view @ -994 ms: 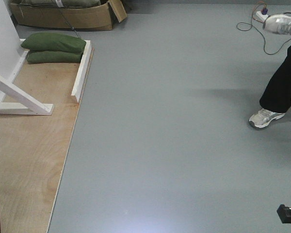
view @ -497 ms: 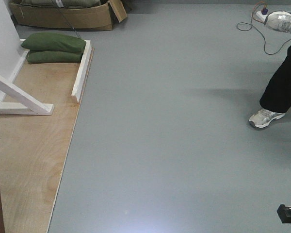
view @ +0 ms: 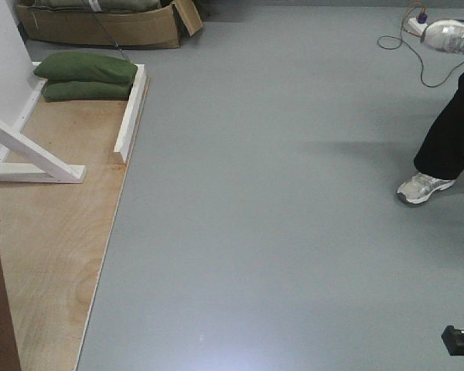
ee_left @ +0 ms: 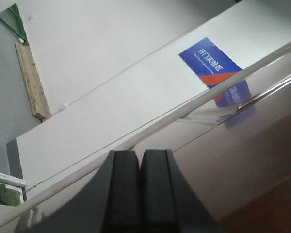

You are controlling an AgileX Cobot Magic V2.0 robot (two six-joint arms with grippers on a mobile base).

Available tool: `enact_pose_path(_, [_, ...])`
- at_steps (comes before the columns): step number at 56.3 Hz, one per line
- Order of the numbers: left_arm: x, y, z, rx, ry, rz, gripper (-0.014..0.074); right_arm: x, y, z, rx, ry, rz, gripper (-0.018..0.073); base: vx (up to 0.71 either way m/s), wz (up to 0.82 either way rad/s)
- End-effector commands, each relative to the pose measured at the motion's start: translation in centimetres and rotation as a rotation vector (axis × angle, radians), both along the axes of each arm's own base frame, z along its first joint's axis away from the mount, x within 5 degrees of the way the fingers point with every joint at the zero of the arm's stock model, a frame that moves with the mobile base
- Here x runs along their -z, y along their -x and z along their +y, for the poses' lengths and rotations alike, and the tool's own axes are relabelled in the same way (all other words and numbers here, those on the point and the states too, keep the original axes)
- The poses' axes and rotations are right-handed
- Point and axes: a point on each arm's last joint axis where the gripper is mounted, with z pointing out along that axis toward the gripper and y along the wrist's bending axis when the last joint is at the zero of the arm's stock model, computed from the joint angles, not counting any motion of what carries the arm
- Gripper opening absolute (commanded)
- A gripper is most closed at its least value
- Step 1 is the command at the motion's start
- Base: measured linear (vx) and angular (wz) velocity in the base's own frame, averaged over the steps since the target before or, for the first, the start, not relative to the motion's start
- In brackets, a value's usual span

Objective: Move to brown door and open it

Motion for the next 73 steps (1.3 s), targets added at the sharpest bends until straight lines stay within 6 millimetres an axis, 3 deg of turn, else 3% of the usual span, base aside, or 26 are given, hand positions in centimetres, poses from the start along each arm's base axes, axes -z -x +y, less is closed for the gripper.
enact_pose_path(1, [-2.0,0.0,-2.4,0.124,-0.056,-0.029,-0.0003,-0.7,-0.1,0.0,0.002,0.010,-0.091,0.0000,0.00,0.00])
enact_pose_path(24, [-2.1,-0.7,-3.3,0.267,-0.036,-0.060,-0.0003,-0.7,-0.1,0.0,0.002,0.010,-0.091,0.0000,0.00,0.00])
enact_pose_path(44, [-1.9,1.2,-0.6,-0.073,0.009,-0.128,-0.0003,-0.7,-0.1,0.0,0.002,0.010,-0.091,0.0000,0.00,0.00])
enact_pose_path(57, [0.8,-1.6,1.7,0.003,-0.035,0.108,-0.0003,-0.7,-0.1,0.0,0.002,0.010,-0.091,0.0000,0.00,0.00])
enact_pose_path(73, [-2.6,-4.1,0.0,0.175,-0.258,0.280,-0.0003,-0.7,-0.1,0.0,0.002,0.010,-0.091,0.0000,0.00,0.00])
